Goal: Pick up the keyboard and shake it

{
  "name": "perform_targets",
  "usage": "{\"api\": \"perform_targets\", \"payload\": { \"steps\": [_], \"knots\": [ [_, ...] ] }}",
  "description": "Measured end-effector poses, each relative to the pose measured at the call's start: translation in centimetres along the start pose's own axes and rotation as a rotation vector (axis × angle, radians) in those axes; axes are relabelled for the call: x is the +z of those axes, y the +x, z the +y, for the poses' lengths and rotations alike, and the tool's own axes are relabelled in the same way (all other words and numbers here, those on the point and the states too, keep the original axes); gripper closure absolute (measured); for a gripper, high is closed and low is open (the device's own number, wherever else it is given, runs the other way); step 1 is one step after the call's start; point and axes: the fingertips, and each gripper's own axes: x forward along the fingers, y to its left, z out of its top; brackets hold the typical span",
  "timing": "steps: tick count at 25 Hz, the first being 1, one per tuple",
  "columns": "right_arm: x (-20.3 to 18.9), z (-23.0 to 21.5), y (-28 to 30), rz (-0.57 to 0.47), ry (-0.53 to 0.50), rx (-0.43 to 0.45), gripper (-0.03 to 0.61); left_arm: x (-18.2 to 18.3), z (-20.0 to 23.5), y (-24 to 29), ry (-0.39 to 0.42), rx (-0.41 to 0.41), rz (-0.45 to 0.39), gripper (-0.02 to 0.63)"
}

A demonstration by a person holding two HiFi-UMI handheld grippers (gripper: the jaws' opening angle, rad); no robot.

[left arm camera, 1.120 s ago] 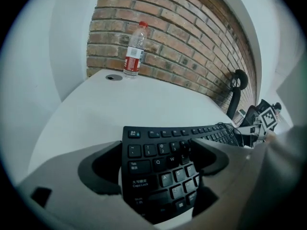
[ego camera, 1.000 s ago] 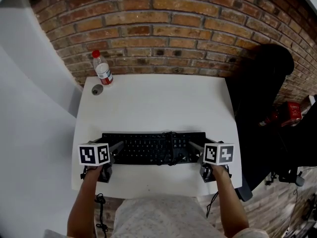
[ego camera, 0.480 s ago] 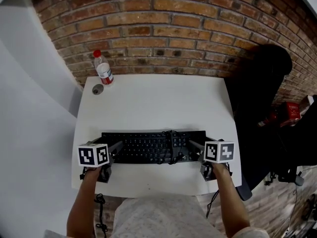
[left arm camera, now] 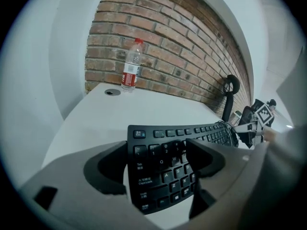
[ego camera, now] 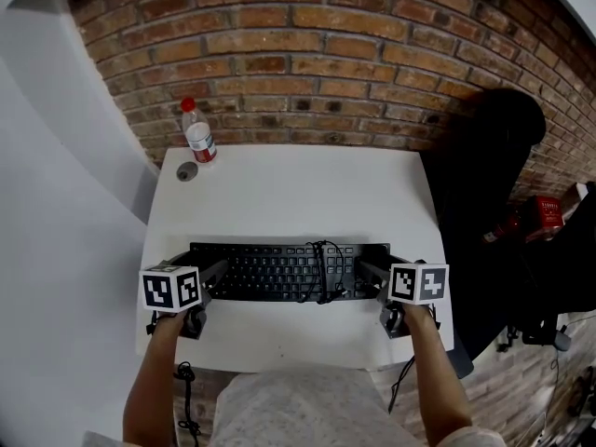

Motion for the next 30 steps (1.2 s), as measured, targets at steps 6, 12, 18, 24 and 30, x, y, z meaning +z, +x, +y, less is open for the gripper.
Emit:
{"api": "perform_targets", "payload": {
  "steps": [6, 12, 18, 24, 30],
  "knots": [
    [0.8, 0.3, -0.5, -0.017, -0.013, 0.002, 0.248, 1.7, -0.2, -0.5, 0.052, -0.012, -0.041, 0.244],
    [2.5, 1.1, -1.4, -0.091, -0.075, 0.002, 0.250, 3.4, -0.3, -1.5, 0.092, -0.020, -0.125, 0.256],
    [3.2, 1.5, -1.5, -0.177, -0.132, 0.006, 0.251, 3.5, 0.1, -1.6, 0.090, -0.022, -0.155, 0.267],
    [2.3, 1.6, -1.6, -0.186, -0.133, 0.022, 0.265, 2.9, 0.2, -1.9, 0.096, -0.037, -0.154, 0.270],
    [1.9, 1.7, -2.1, -0.215, -0.151, 0.041, 0.281, 2.3, 0.3, -2.6, 0.091, -0.082, -0.185, 0.304]
  ]
}}
